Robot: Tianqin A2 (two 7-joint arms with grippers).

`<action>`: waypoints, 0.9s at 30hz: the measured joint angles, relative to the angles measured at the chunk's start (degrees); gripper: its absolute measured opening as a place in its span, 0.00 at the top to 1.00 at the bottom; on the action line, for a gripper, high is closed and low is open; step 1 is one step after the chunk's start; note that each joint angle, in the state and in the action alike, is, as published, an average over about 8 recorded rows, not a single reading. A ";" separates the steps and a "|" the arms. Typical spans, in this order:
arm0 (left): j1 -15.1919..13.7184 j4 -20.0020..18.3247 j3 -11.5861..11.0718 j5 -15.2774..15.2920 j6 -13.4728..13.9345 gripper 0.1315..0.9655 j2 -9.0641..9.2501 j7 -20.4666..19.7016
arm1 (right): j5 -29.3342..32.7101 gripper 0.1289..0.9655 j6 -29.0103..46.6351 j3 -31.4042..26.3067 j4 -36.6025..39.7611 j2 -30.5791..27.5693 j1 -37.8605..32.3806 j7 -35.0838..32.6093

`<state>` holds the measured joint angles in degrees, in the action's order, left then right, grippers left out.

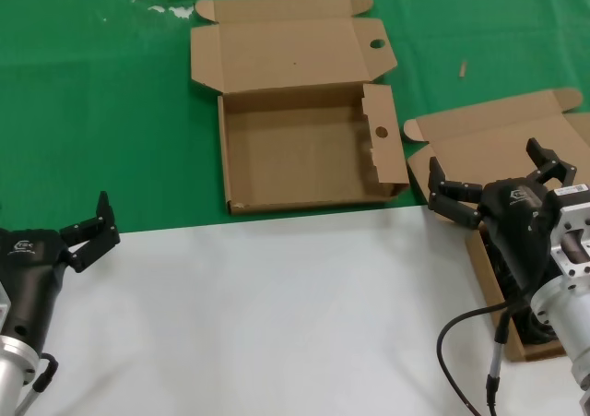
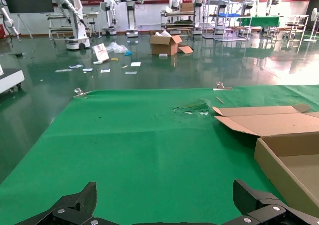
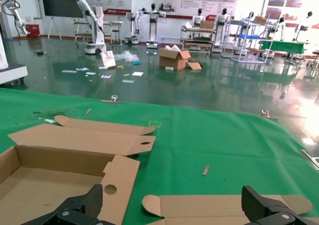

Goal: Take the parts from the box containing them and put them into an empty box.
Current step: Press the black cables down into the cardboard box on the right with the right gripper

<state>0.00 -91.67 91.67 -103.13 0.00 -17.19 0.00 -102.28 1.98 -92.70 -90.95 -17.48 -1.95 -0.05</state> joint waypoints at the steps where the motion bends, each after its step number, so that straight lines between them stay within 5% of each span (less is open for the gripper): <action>1: 0.00 0.00 0.00 0.00 0.00 0.00 0.00 0.00 | 0.00 0.00 0.00 0.00 0.00 0.00 0.00 0.00; 16: 0.00 0.00 0.00 0.00 0.00 0.05 0.00 0.00 | 0.05 0.00 0.23 0.17 -0.04 0.10 0.04 -0.19; 27: 0.00 0.00 0.00 0.00 0.00 0.22 0.00 0.00 | 2.24 0.00 3.46 -1.77 -1.48 -4.36 1.15 -0.60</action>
<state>0.00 -91.67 91.67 -103.13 0.00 -17.19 0.00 -100.05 5.44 -94.46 -92.43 -21.84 -0.80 -0.65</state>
